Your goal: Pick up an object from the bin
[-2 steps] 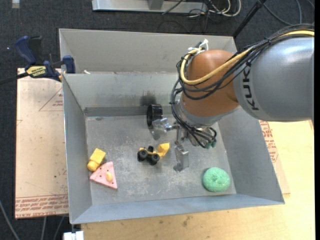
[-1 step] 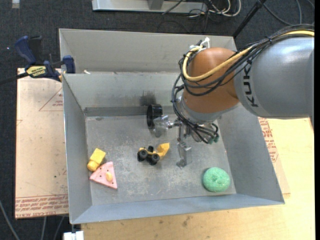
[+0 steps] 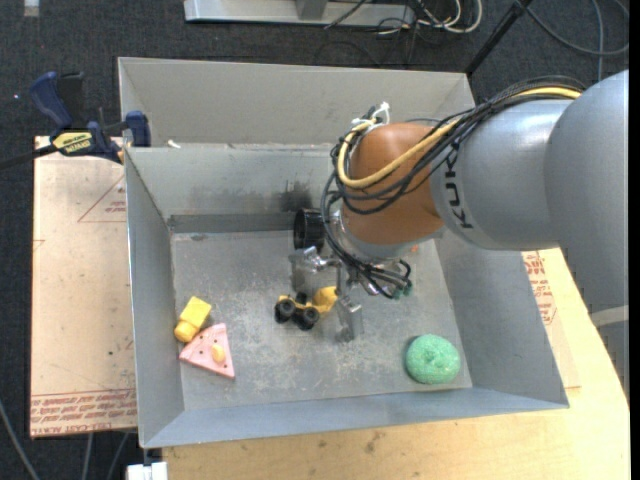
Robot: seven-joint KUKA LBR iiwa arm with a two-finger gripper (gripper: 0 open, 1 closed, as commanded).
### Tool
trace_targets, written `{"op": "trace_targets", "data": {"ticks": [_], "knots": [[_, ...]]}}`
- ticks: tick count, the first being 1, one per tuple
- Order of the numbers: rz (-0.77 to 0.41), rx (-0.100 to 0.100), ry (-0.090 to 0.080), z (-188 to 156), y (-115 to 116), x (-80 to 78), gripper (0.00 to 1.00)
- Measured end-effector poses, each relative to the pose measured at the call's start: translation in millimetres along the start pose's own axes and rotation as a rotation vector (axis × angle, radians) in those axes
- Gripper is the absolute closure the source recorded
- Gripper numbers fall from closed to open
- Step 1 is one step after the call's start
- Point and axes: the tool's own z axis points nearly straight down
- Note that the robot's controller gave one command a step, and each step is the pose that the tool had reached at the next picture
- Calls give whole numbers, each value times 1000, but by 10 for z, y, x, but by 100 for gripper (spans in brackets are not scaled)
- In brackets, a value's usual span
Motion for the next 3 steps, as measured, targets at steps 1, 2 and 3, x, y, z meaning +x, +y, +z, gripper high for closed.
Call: {"op": "trace_targets", "data": {"ticks": [1,2,3], "knots": [[-214,-2,2,145,4,30,100],[-219,-1,2,117,1,32,100],[-218,-2,4,101,4,37,100]]}}
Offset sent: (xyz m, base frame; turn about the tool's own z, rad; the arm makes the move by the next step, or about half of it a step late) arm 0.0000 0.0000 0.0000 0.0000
